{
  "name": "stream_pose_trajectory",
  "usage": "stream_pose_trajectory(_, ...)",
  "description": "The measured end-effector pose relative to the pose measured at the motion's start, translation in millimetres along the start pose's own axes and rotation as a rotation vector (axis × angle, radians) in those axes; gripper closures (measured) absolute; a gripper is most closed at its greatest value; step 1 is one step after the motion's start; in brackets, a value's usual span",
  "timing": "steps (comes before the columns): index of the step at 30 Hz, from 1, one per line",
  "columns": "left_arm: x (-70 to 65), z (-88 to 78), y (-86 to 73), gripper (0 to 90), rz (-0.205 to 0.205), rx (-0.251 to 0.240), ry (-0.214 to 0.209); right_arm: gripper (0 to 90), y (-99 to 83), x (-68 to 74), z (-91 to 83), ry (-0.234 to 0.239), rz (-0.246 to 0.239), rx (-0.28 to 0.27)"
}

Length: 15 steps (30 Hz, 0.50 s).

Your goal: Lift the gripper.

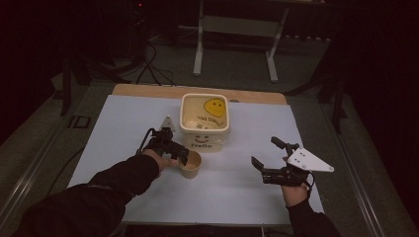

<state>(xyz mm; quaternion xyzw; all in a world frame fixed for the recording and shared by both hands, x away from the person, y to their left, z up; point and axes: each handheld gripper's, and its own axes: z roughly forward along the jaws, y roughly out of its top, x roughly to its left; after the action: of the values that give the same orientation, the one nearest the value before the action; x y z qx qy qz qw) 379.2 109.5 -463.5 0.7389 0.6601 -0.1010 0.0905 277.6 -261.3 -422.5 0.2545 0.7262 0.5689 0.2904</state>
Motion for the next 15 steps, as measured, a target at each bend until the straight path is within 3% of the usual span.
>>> stream_pose_trajectory(10, -0.5, -7.3, -0.9, 1.3, 0.011, 0.005, -0.014, 9.2, -0.9, -1.8, 2.1, 0.001, 0.015, 0.024)
stream_pose_trajectory(15, -0.5, -15.6, -1.1, 1.4, 0.054, 0.016, -0.021, 9.3, -1.4, -1.3, 3.4, 0.008, 0.012, 0.037)
